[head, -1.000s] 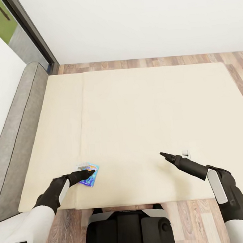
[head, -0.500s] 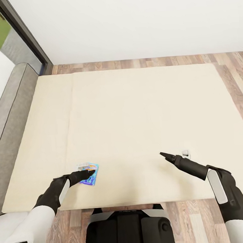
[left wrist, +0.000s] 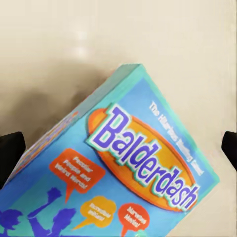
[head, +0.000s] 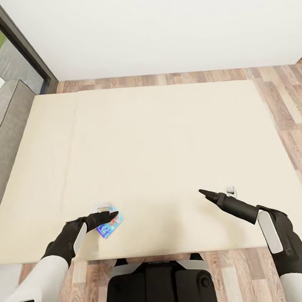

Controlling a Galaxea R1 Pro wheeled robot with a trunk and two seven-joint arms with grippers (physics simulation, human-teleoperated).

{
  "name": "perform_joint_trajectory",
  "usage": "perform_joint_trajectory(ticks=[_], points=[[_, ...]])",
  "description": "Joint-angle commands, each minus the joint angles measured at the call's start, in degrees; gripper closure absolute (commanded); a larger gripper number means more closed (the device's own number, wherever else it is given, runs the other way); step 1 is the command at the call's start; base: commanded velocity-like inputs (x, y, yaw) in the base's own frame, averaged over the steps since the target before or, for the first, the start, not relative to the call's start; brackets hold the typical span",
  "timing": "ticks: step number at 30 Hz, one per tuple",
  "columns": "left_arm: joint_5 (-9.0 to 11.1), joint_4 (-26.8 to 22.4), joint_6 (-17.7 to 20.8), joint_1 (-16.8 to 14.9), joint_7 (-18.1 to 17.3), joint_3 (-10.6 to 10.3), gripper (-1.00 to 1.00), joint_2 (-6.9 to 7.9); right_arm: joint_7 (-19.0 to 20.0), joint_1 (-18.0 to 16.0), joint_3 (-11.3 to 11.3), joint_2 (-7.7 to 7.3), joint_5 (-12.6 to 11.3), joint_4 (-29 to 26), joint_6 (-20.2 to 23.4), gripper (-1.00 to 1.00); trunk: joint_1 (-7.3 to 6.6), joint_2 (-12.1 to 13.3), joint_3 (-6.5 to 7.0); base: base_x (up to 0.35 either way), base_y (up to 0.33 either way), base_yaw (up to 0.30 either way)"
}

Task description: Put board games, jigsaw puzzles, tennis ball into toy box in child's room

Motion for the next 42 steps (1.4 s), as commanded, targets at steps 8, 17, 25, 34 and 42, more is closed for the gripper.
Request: perform_joint_trajectory(ticks=[8, 17, 25, 34, 42], points=[[0.2, -0.1, 0.6, 0.0, -0.3, 0.3, -1.0, -0.08, 0.2, 0.0, -0.1, -0.01, 0.0, 0.0, 0.3, -1.0, 0.03, -0.1, -0.06, 0.0, -0.302, 0.0], [0.2, -0.1, 0.5, 0.0, -0.3, 0.3, -1.0, 0.01, 0.1, 0.0, -0.1, -0.02, 0.0, 0.1, 0.3, -1.0, 0.03, -0.1, -0.06, 0.0, -0.167, 0.0], [0.2, -0.1, 0.6, 0.0, -0.3, 0.5, -1.0, 0.38, 0.1, 0.0, -0.1, -0.02, 0.0, 0.1, 0.2, -1.0, 0.03, -0.1, -0.06, 0.0, -0.012, 0.0], [0.3, -0.4, 1.0, -0.1, -0.3, 0.9, -1.0, 1.55, 0.1, 0.0, 0.0, 0.02, 0.0, 0.1, 0.2, -1.0, 0.03, -0.1, -0.06, 0.0, 0.0, 0.0], [1.0, -1.8, 1.9, -0.1, -0.5, 1.1, -1.0, 4.42, 0.1, 0.0, 0.0, -0.01, 0.0, 0.1, 0.2, -1.0, 0.03, -0.1, -0.06, 0.0, 0.0, 0.0]])
